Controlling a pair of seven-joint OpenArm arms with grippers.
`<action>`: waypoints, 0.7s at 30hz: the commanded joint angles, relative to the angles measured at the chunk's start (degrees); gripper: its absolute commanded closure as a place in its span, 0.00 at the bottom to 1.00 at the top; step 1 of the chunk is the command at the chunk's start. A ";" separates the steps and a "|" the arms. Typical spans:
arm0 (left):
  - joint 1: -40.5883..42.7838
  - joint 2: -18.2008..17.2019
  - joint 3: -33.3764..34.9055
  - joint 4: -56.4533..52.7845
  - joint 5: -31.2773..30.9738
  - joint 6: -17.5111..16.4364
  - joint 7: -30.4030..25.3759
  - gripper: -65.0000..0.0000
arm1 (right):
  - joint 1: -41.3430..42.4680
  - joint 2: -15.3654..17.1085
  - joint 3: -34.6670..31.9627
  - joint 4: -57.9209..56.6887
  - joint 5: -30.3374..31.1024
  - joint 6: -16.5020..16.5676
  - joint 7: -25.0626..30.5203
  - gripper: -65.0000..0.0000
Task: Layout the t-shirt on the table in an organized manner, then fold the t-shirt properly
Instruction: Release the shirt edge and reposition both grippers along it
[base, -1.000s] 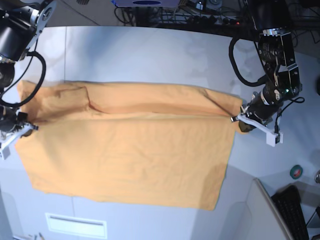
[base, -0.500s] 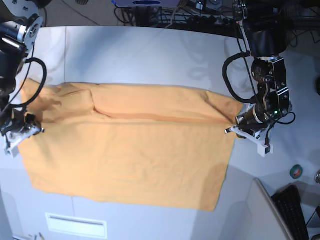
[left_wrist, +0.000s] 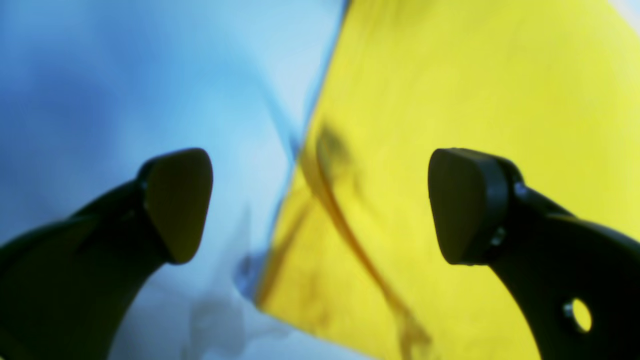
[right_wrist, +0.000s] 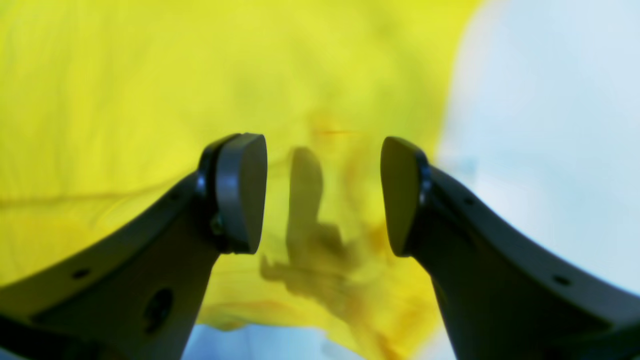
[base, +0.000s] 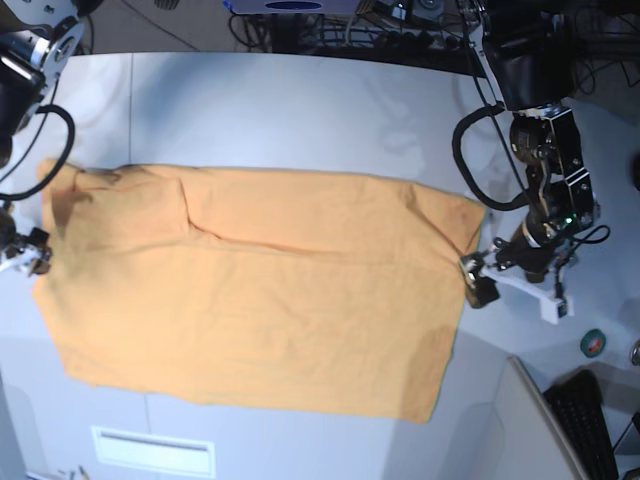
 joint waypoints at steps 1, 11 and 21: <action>0.77 -0.88 -1.43 2.50 -0.19 0.29 -1.41 0.00 | -0.51 0.73 1.16 4.12 0.82 0.25 0.85 0.47; 9.30 -0.88 3.23 0.13 -0.19 0.20 -10.64 0.98 | -16.86 -3.14 1.16 16.34 0.82 0.61 1.03 0.63; 6.40 -0.71 6.48 -5.41 0.33 0.29 -12.40 1.00 | -18.62 -3.14 0.63 12.99 0.82 0.61 2.08 0.56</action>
